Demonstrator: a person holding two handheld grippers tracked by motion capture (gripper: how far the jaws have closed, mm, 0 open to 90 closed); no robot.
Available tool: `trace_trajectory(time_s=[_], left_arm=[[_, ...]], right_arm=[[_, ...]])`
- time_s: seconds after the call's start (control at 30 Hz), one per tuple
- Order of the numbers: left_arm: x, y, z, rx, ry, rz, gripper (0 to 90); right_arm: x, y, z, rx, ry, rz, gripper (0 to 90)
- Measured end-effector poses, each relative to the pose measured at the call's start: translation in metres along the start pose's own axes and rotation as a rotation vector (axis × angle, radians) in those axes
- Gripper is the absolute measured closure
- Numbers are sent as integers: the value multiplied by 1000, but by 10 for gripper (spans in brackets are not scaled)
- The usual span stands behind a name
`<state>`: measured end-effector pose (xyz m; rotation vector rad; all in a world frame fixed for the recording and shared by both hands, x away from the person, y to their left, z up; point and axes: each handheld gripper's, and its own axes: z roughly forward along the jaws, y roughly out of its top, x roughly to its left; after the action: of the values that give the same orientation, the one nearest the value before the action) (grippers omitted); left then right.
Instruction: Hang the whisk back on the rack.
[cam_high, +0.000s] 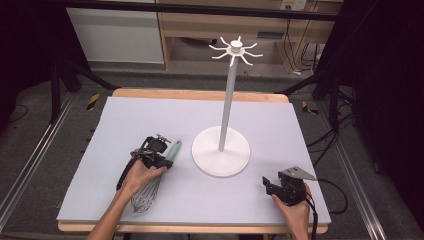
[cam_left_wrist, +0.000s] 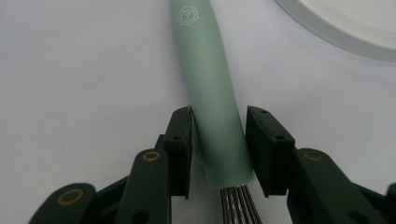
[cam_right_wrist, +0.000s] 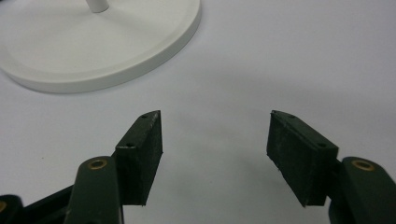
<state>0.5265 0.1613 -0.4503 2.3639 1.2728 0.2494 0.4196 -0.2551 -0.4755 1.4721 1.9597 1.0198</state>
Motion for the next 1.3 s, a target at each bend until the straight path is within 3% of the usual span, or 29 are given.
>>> trace_trajectory(time_s=[0.67, 0.87, 1.0, 1.3], left_arm=[[2, 3, 2, 17, -4, -85, 665], [-3, 3, -4, 11, -14, -68, 685], [-9, 3, -13, -6, -8, -36, 688], [-8, -2, -26, -46, -26, -33, 689]], right_arm=[[-1, 0, 2, 7, 4, -8, 360], [-1, 0, 2, 5, 6, -11, 361], [-1, 0, 2, 4, 7, -12, 359], [-1, -1, 1, 4, 12, -5, 358]])
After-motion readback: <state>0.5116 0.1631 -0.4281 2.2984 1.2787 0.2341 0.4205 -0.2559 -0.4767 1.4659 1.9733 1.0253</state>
